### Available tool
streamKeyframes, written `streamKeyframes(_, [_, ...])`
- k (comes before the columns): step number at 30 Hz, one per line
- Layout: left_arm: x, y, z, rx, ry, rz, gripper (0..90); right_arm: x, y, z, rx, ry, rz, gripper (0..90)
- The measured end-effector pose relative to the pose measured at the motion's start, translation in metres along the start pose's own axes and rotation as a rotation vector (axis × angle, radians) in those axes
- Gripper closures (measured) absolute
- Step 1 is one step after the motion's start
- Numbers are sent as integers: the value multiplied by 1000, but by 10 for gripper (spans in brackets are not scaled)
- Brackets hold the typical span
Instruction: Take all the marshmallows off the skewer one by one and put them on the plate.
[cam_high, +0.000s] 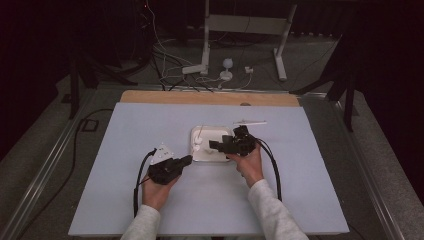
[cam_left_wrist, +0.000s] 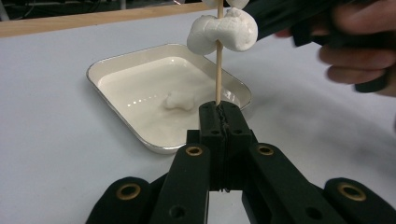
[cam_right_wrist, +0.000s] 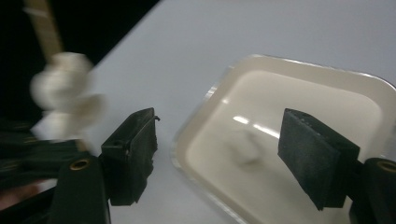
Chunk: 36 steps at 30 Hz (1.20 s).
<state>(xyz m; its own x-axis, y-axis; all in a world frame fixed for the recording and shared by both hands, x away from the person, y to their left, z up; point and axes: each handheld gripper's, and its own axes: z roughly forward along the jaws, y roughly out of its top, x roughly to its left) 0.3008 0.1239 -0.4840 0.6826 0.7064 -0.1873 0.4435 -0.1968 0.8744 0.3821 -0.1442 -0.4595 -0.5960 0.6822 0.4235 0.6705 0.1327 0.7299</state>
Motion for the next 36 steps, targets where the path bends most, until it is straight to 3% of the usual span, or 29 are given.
streamKeyframes(6, [1, -1, 2, 8, 8, -6, 900, 15, 3, -12, -23, 76, -30, 293])
streamKeyframes(12, [0, -2, 5, 19, 9, -1, 900, 21, 5, -13, -33, 121, -34, 315])
streamKeyframes(15, [-3, -2, 7, 23, 4, 7, 900, 25, 6, -9, -30, 151, -37, 377])
streamKeyframes(18, [-5, -2, 9, 32, -2, 16, 900, 30, 7, -3, -25, 184, -31, 498])
streamKeyframes(24, [-6, -2, 10, 30, -5, 19, 900, 31, 8, 7, 1, 188, -2, 588])
streamKeyframes(26, [-6, -2, 10, 33, -2, 22, 900, 31, 8, 9, 3, 192, 6, 684])
streamKeyframes(28, [-6, -2, 10, 31, -4, 23, 900, 31, 8, 10, 3, 203, 11, 719])
streamKeyframes(30, [-6, -2, 10, 24, -7, 29, 893, 31, 8, 10, 0, 210, 13, 743])
streamKeyframes(32, [-6, -2, 11, 26, -3, 30, 809, 31, 8, 9, -2, 221, 17, 754])
streamKeyframes(36, [-8, -3, 13, 37, -5, 40, 801, 34, 7, 9, 5, 236, 4, 762])
